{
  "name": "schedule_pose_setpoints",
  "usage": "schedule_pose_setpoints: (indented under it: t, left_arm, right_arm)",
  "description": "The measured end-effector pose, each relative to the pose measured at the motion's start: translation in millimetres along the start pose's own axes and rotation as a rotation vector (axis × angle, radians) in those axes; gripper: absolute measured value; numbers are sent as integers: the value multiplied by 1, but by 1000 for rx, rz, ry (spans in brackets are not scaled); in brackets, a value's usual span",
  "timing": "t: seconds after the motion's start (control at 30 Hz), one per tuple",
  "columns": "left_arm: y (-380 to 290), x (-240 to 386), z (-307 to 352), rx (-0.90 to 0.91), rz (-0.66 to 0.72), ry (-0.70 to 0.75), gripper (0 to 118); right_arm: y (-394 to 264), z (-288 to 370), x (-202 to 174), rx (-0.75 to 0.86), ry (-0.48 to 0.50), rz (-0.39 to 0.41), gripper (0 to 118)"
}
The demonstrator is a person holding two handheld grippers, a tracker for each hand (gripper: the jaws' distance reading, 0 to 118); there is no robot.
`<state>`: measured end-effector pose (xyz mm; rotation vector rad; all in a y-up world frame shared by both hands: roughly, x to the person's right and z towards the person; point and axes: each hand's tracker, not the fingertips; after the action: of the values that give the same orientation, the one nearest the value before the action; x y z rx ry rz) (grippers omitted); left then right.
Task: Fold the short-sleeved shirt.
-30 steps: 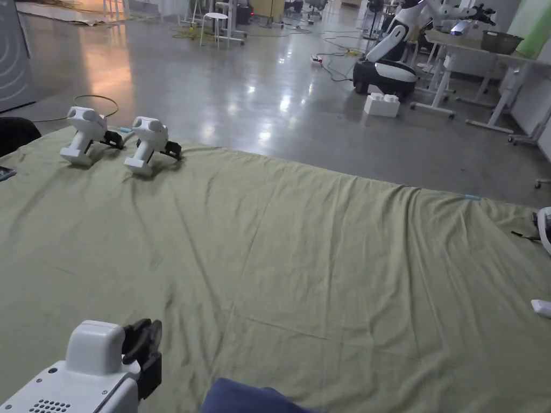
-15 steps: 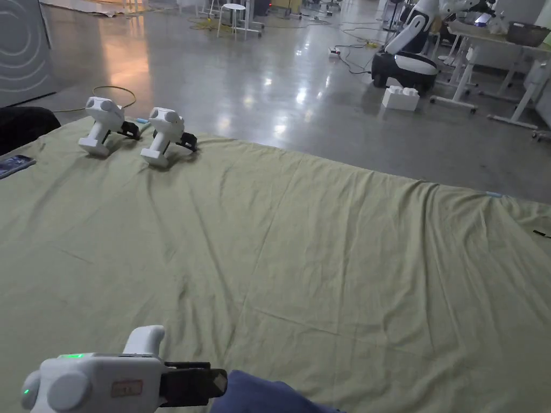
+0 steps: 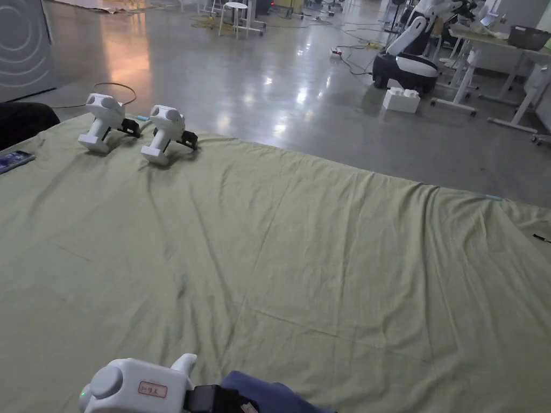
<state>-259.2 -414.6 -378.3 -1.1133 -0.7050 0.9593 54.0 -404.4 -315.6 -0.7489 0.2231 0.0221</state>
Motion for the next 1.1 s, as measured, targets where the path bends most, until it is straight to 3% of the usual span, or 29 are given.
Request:
schedule_pose_setpoints:
  t: [0.07,0.13,0.2,0.47,0.6,0.73,1.1]
  left_arm:
    - [0,-5,-7,-15,-27,-1,75]
    - [1,-10,-9,-13,-33,6,46]
    - [1,-14,-5,3,7,-1,39]
    - [-2,-4,1,13,2,-9,31]
    - [4,4,18,13,1,-20,31]
    - [22,13,58,39,-25,7,31]
    - [83,14,238,192,-115,280,31]
  right_arm:
    - [0,1,-1,-1,0,0,11]
    - [0,1,0,-1,2,-2,11]
    - [0,1,0,1,9,-5,11]
    - [1,5,-5,14,-4,16,11]
    - [19,21,-7,88,-53,85,11]
    - [57,36,15,170,-83,60,11]
    - [163,77,90,403,-228,-66,11]
